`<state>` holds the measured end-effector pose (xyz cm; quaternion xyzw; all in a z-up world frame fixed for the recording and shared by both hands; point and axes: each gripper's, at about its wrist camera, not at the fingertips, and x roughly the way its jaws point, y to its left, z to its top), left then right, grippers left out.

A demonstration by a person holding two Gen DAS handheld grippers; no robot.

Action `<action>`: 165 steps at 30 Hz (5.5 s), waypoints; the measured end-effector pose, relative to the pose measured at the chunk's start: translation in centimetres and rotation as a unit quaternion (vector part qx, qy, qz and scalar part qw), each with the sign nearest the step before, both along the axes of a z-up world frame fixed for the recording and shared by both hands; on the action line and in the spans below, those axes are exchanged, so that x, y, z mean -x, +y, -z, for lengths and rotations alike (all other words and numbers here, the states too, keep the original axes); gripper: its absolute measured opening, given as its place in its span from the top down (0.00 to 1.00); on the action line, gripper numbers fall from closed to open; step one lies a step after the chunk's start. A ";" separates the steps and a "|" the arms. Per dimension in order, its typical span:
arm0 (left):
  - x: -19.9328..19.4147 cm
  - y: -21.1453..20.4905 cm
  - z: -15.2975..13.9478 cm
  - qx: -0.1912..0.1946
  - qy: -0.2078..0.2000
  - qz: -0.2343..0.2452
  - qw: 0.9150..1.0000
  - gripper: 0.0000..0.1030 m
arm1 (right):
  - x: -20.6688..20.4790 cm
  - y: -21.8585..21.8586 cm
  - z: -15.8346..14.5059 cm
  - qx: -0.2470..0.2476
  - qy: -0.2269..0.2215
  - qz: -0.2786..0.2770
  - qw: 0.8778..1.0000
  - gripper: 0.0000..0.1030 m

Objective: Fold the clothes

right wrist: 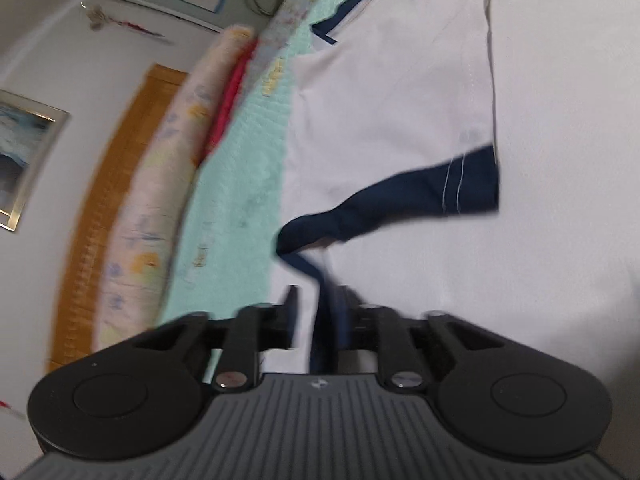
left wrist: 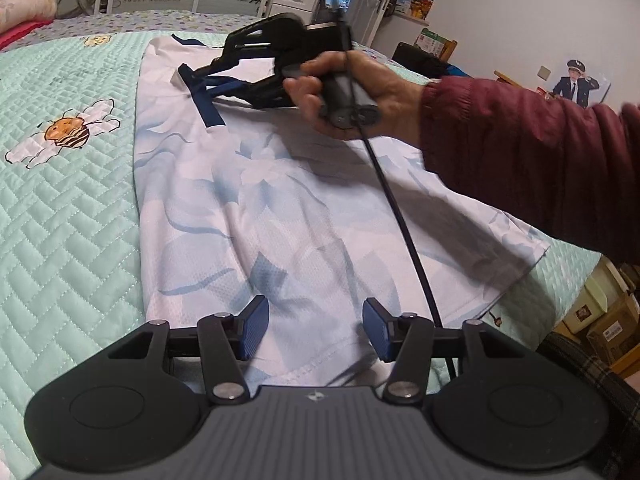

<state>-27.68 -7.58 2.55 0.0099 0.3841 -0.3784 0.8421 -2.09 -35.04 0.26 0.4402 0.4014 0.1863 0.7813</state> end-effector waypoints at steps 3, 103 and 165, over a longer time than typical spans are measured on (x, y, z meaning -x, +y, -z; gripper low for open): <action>0.6 0.3 -0.7 0.013 -0.002 0.005 1.000 0.48 | 3.6 0.8 -0.9 0.000 0.010 -0.042 0.999 0.72; -1.7 0.5 -4.1 -0.023 -0.042 -0.076 0.996 0.47 | 11.5 -2.5 -2.1 0.012 -0.028 0.067 0.997 0.74; -6.5 -0.6 -0.1 0.061 0.022 -0.058 0.996 0.43 | 1.1 -2.1 -1.9 0.064 -0.044 0.033 0.996 0.71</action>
